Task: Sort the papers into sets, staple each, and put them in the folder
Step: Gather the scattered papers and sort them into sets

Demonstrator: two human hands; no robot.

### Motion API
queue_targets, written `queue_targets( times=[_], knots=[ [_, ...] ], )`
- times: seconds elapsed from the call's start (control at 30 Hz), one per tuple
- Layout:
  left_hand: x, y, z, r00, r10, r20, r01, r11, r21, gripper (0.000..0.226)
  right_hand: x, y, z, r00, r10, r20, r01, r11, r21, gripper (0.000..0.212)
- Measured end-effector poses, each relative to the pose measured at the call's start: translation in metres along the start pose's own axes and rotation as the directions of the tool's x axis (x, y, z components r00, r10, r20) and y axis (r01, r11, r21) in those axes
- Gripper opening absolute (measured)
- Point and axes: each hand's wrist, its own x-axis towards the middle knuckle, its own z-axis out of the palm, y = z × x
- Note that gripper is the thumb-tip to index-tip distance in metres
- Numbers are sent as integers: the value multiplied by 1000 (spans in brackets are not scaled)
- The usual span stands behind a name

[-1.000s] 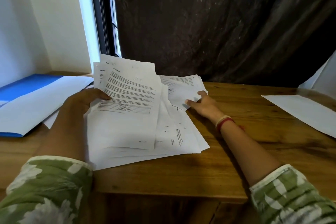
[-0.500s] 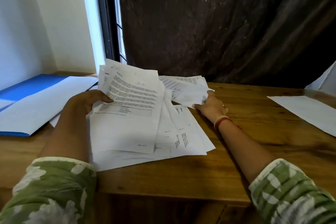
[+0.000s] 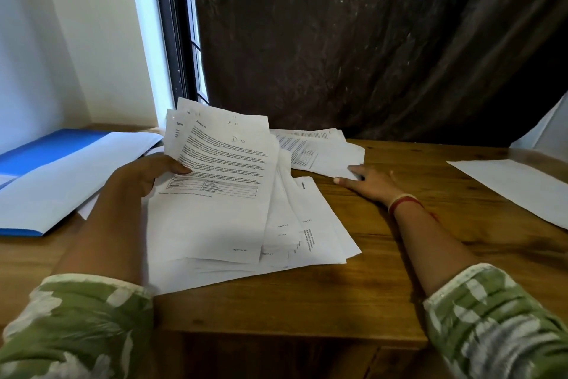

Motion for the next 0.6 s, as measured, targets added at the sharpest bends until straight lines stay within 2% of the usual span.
queue_targets(
  times=[0.07, 0.17, 0.27, 0.37, 0.43, 0.53, 0.6],
  knots=[
    [-1, 0, 3, 1000, 9, -1, -9, 1000, -11, 34, 4, 4, -2, 999, 39, -22, -37, 997, 64, 70],
    [-2, 1, 7, 1000, 10, 2, -10, 1000, -16, 31, 2, 1, -4, 985, -16, -171, -13, 986, -168, 61],
    [0, 1, 4, 1000, -8, -9, 8, 1000, -12, 29, -1, -1, -7, 973, -86, -215, 44, 981, -189, 44],
    [1, 0, 1, 999, -42, -28, 41, 999, -28, 28, -2, -1, -11, 972, -154, -176, 130, 981, -142, 28],
    [2, -1, -1, 998, -46, -50, 44, 998, -40, 29, -4, -1, -13, 971, -150, -189, 137, 988, -76, 26],
    [1, -1, -3, 996, -40, -85, 33, 996, -85, 32, -11, 3, -21, 950, -47, -309, 65, 997, 47, 26],
    [0, 0, -3, 994, -50, -95, 40, 994, -101, 33, -18, 7, -32, 905, 45, -422, 6, 993, 119, 26]
  ],
)
